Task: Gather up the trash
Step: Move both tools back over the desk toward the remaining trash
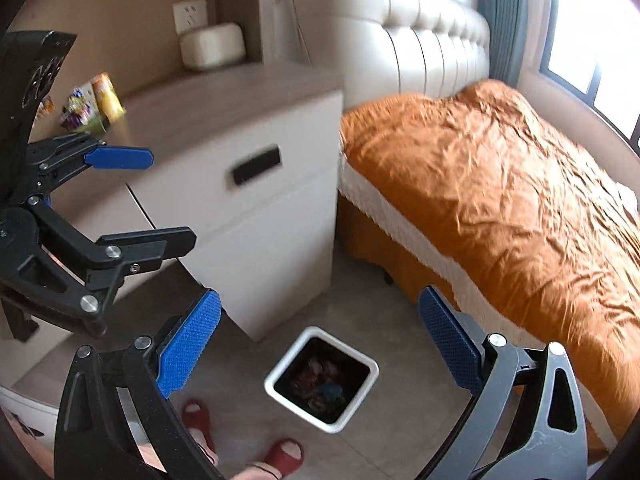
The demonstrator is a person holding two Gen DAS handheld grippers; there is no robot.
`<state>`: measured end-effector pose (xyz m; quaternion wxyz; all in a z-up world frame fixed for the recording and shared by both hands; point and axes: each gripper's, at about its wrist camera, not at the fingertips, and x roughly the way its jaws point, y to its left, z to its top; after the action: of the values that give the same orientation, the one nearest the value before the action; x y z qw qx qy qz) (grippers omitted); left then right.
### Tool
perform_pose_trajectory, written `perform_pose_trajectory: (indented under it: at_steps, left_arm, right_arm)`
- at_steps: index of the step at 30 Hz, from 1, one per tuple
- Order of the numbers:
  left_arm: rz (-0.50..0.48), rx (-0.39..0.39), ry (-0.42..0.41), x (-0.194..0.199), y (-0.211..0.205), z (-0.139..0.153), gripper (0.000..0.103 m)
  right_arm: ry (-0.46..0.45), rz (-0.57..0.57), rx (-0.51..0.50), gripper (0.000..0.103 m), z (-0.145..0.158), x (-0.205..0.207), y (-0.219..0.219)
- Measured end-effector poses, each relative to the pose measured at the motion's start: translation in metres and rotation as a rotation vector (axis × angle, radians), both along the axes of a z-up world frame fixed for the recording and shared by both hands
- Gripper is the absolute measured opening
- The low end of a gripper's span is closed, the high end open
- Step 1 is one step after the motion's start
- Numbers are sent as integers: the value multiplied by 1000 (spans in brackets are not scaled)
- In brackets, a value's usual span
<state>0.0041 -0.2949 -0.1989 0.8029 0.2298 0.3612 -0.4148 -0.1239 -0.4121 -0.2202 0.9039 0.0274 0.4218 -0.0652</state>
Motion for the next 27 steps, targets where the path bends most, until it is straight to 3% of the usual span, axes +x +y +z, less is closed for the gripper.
perform_pose_trajectory:
  at_steps: [10, 21, 27]
  left_arm:
    - [235, -77, -55, 44, 104, 47, 98]
    - [489, -78, -91, 93, 229, 62, 98]
    - [689, -36, -128, 133, 304, 65, 98]
  right_arm:
    - [-123, 110, 57, 99, 47, 54, 70]
    - [-154, 287, 97, 99, 61, 130, 174]
    - [-139, 343, 114, 99, 55, 174, 233]
